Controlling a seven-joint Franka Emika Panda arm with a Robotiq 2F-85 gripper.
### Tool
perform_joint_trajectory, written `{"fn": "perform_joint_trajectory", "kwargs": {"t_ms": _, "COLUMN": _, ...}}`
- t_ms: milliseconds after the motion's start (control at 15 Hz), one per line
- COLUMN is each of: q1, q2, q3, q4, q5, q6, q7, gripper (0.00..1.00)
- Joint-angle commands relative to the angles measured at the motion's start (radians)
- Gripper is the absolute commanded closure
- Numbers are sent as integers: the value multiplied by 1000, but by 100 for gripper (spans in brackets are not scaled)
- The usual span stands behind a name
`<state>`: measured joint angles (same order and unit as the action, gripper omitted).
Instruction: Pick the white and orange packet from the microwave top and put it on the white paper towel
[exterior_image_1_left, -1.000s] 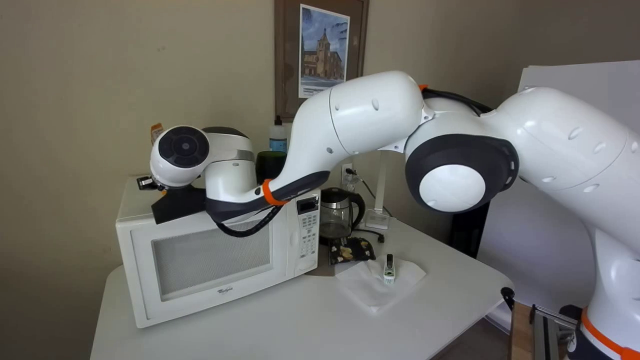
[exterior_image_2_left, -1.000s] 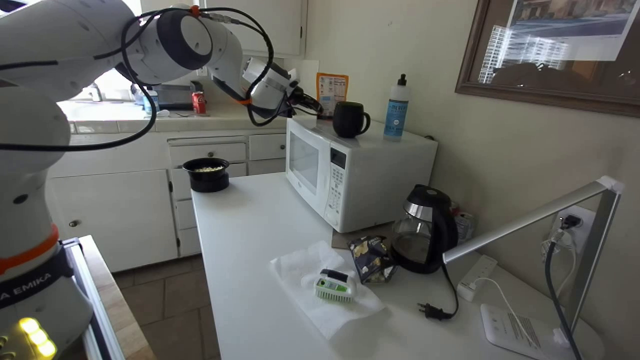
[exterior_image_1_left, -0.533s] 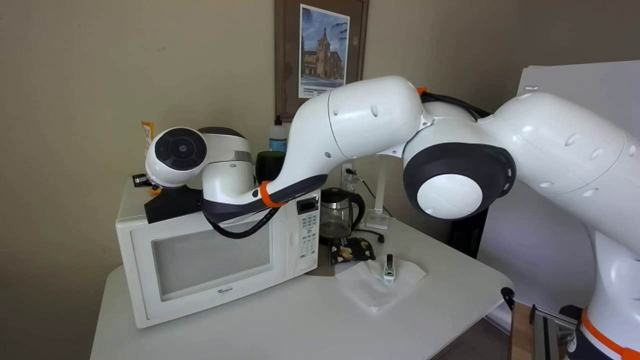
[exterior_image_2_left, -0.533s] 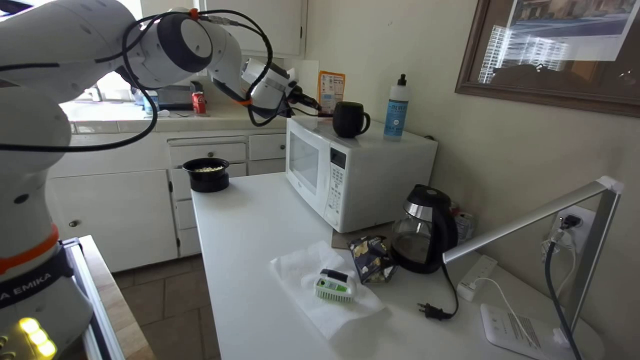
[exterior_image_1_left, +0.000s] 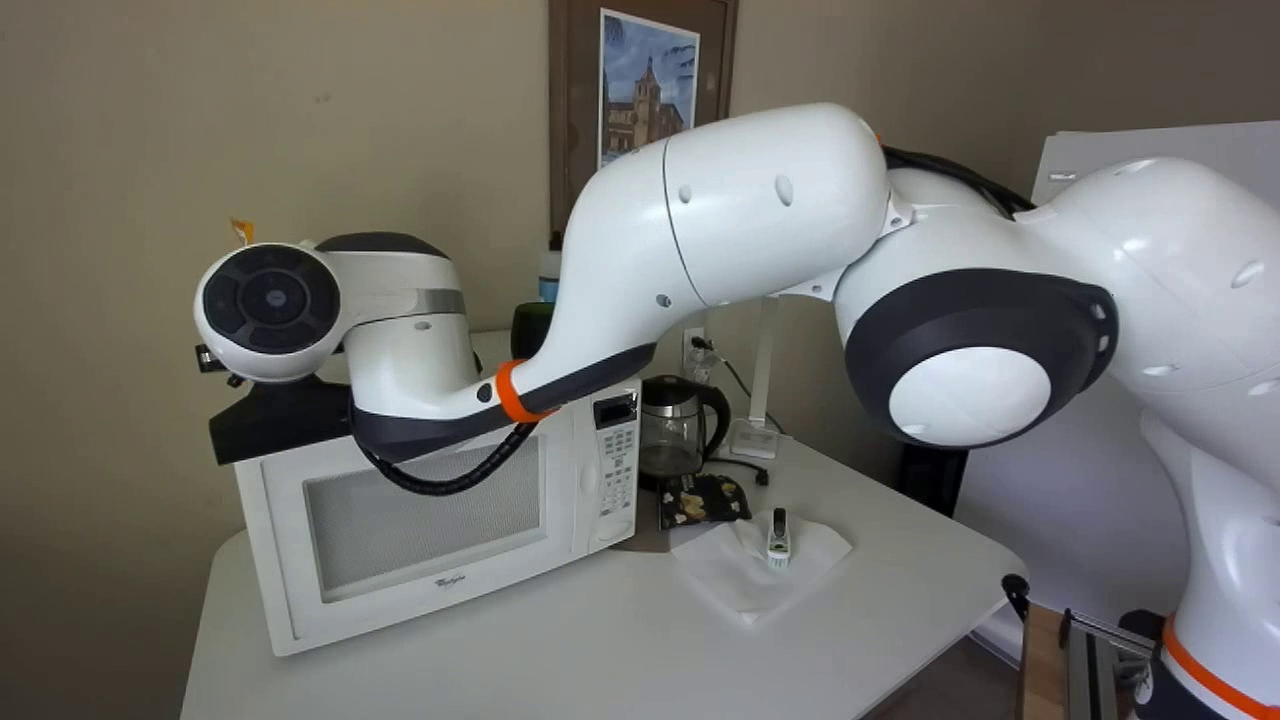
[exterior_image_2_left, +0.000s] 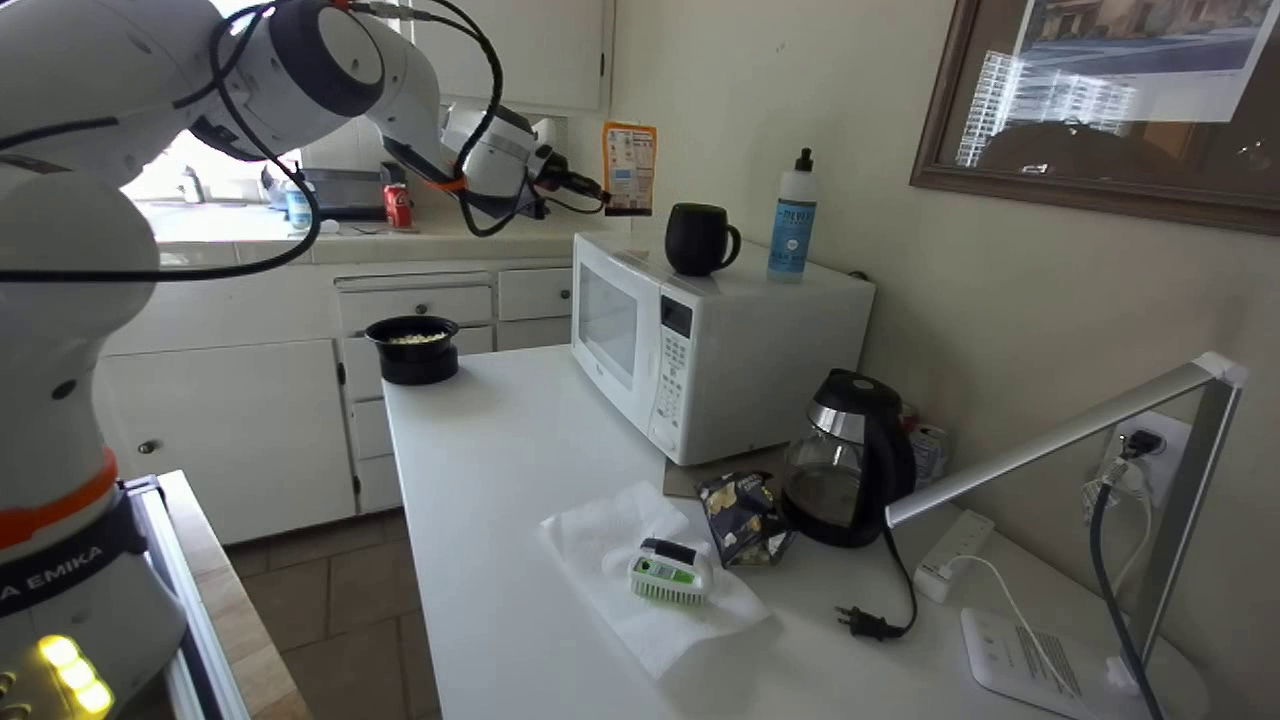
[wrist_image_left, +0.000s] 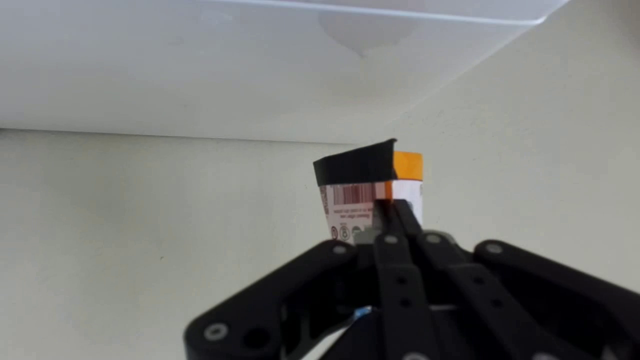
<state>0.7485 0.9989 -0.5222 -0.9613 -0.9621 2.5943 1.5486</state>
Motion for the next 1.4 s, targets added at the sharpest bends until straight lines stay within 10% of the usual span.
{"fn": "perform_joint_trajectory", "kwargs": {"t_ms": 0, "q1": 156, "q2": -127, "q3": -69, "q4": -236, "q5": -67, "q6": -103, "q7": 147, "gripper": 100}}
{"fn": "perform_joint_trajectory", "kwargs": {"t_ms": 1000, "q1": 732, "q2": -599, "q3": -235, "q4": -919, "q5": -18, "q6": -986, "q7": 727, "gripper": 100}}
{"fn": "perform_joint_trajectory", "kwargs": {"t_ms": 1067, "q1": 618, "q2": -692, "q3": -62, "q4": -953, "q5": -82, "q6": -1115, "q7": 802, "gripper": 100}}
{"fn": "perform_joint_trajectory", "kwargs": {"t_ms": 1333, "q1": 450, "q2": -879, "q3": 192, "q4": -1142, "q5": -23, "q6": -1370, "q7": 1044, "gripper": 100}}
